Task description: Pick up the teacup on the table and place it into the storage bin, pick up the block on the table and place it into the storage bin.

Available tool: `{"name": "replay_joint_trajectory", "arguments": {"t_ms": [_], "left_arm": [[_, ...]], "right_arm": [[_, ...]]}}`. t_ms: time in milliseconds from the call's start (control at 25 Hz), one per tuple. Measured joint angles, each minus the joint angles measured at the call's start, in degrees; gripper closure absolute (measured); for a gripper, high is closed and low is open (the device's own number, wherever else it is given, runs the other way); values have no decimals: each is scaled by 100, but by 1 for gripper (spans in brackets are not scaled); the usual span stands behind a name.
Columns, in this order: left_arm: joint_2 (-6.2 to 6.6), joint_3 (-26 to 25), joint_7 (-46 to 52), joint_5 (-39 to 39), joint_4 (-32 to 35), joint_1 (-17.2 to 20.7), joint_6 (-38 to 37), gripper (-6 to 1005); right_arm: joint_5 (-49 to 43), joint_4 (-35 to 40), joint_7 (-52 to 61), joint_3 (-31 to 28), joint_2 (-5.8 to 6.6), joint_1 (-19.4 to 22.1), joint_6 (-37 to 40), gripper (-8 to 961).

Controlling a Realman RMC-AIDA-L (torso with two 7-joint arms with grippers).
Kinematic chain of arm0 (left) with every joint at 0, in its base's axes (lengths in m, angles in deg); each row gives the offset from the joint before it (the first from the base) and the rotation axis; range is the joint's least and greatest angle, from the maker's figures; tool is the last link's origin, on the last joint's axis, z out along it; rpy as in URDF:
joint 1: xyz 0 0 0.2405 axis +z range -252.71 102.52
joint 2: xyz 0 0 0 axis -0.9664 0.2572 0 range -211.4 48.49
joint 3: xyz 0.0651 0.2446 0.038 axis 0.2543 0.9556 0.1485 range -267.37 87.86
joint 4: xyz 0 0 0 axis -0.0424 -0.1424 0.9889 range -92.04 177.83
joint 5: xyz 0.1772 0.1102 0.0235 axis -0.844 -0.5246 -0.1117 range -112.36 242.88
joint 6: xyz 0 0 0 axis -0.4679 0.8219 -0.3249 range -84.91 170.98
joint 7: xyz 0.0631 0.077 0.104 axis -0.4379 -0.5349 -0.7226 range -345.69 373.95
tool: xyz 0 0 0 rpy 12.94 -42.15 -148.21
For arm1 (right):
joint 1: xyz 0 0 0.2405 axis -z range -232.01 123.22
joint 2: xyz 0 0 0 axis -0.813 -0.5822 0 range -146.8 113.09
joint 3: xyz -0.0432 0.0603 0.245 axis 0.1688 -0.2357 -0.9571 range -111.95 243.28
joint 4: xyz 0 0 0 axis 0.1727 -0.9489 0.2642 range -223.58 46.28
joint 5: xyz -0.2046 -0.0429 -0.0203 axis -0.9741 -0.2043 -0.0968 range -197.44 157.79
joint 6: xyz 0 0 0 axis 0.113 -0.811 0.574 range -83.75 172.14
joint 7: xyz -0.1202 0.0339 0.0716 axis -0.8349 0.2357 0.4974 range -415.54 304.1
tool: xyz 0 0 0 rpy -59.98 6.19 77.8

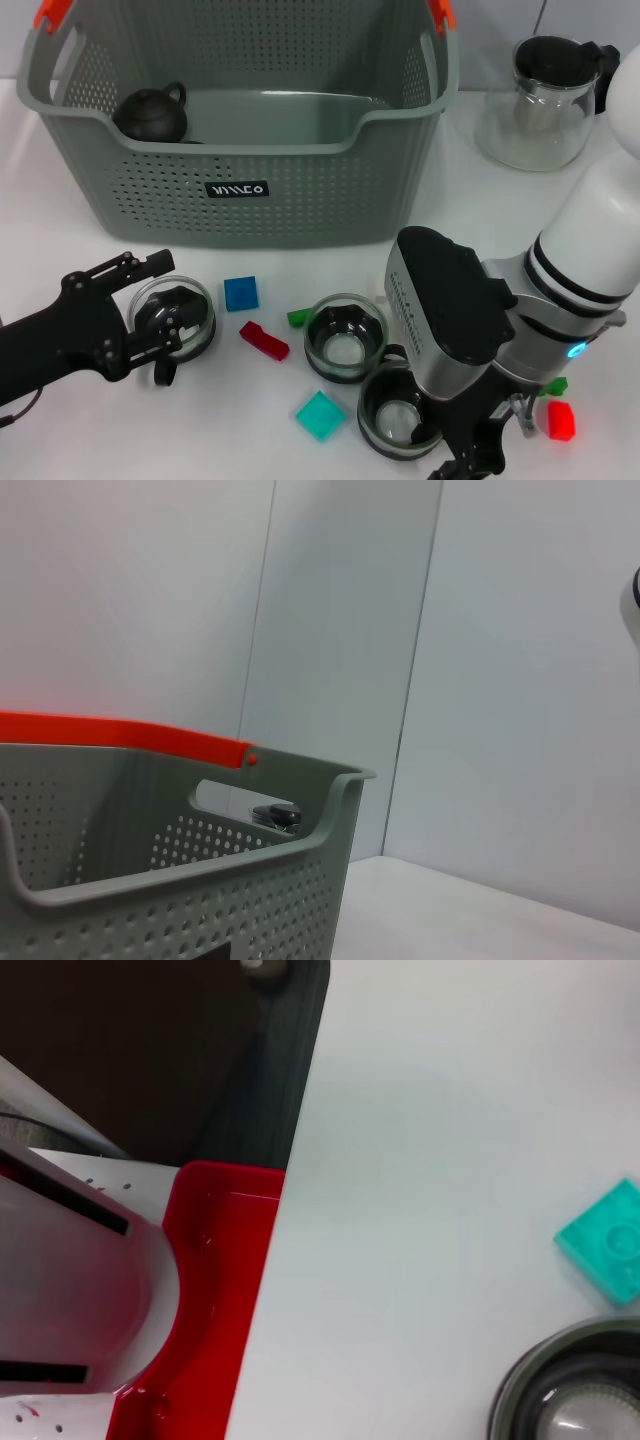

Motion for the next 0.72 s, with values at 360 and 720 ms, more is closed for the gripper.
{"name": "replay_joint_trajectory", "arguments": {"t_ms": [360,720], "left_arm": [[-9,0,0,0,0,11,7,281],[-9,0,0,0,0,14,9,281]], "right_arm": [[-12,-70,23,34,10,60,-295,626],[84,4,-18,-296,29,70,59,791]]}}
